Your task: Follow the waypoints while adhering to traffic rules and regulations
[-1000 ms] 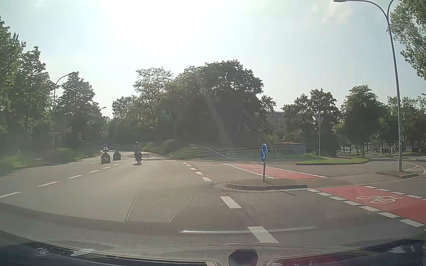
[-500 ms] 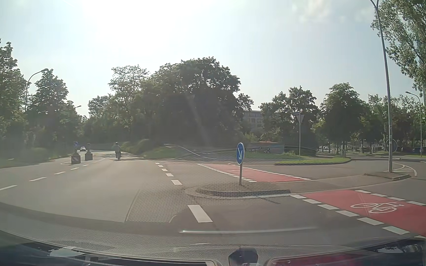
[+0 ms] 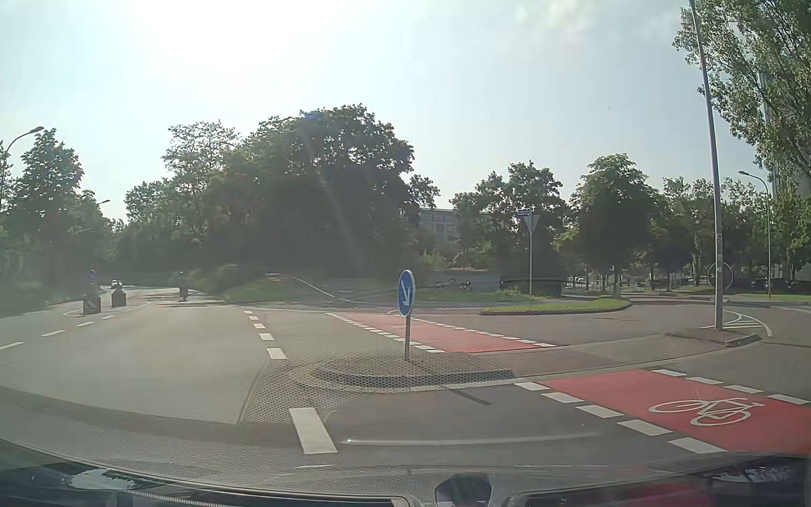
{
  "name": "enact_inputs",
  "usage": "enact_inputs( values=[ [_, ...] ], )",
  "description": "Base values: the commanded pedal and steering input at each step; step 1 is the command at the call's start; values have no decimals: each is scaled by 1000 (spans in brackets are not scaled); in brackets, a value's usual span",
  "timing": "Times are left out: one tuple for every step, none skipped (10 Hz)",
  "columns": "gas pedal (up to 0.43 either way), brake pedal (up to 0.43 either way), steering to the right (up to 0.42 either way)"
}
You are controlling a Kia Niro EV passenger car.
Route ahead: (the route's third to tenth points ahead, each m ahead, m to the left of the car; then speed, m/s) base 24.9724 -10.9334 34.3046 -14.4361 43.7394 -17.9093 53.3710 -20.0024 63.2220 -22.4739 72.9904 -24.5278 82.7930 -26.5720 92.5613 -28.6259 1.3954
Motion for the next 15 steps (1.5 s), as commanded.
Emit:
enact_inputs(
  values=[
    [0,207,391],
    [0,189,409],
    [0,183,426],
    [0,195,439],
    [0,189,443],
    [0,183,445],
    [0,183,450],
    [0,183,455],
    [0,183,456],
    [0,159,453],
    [0,146,443],
    [0,159,436],
    [0,171,433],
    [0,177,433],
    [0,177,433]
  ],
)
